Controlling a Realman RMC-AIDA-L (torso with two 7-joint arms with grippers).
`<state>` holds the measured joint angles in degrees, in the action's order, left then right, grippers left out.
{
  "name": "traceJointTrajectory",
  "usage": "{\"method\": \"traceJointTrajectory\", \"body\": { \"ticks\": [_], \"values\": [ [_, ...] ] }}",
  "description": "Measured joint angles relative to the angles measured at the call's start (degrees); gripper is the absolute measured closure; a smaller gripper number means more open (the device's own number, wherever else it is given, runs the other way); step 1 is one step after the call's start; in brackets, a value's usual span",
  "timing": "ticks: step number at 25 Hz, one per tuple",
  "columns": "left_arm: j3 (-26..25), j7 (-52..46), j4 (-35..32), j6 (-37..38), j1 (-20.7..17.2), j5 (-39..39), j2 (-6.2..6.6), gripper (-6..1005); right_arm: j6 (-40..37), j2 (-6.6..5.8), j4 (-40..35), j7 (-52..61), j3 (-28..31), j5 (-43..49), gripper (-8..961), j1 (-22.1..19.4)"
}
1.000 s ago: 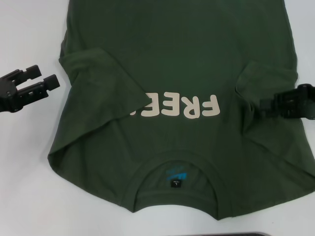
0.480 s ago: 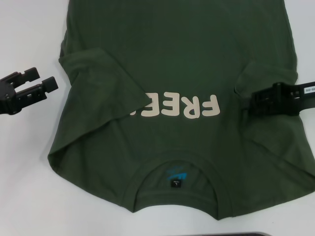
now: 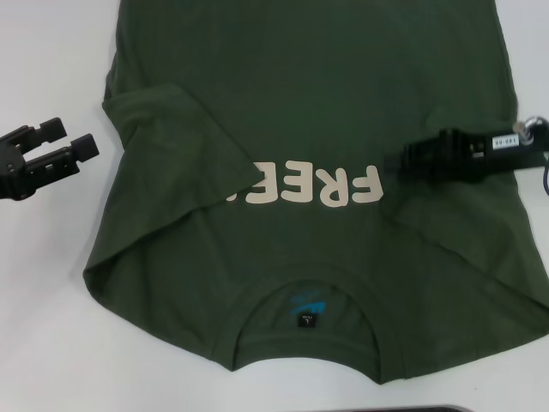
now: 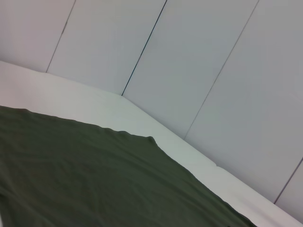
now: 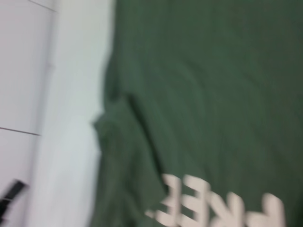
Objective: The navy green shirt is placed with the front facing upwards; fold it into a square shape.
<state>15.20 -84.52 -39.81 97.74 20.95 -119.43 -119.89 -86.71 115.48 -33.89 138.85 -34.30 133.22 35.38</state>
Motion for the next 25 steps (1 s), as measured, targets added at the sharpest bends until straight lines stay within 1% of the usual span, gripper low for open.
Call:
{"method": "traceJointTrajectory", "body": {
  "ticks": [3, 6, 9, 12, 15, 19, 23, 25],
  "values": [
    [0.0, 0.0, 0.0, 0.0, 0.0, 0.0, 0.01, 157, -0.8, -0.28, -0.1, -2.2, -0.1, -4.1, 554, -0.3],
    [0.0, 0.0, 0.0, 0.0, 0.0, 0.1, -0.01, 157, -1.6, -0.48, 0.0, -3.8, 0.1, -5.9, 554, -0.8],
    [0.0, 0.0, 0.0, 0.0, -0.1, 0.6, 0.10, 157, -4.7, -0.89, -0.2, -6.5, 0.3, -8.9, 554, -1.7],
    [0.0, 0.0, 0.1, 0.2, 0.2, 1.0, 0.23, 157, -9.4, -1.43, -0.3, -12.0, 1.3, -14.1, 555, -3.4],
    [0.2, -0.3, -0.2, 0.4, 0.8, 1.1, 0.27, 157, -11.9, -1.59, -0.3, -16.6, 1.7, -17.1, 555, -5.2],
    [0.2, -0.6, -0.3, 0.4, 1.4, 1.1, 0.28, 157, -11.2, -1.79, -0.1, -17.7, 1.9, -17.4, 554, -7.0],
    [0.2, -0.9, -0.5, 0.5, 1.9, 1.1, 0.39, 157, -11.7, -1.91, -0.1, -17.6, 3.2, -17.6, 554, -7.7],
    [0.3, -1.2, -0.7, 0.6, 2.0, 1.1, 0.58, 157, -12.4, -1.92, -0.3, -18.1, 3.5, -17.6, 527, -7.9]
  ]
}}
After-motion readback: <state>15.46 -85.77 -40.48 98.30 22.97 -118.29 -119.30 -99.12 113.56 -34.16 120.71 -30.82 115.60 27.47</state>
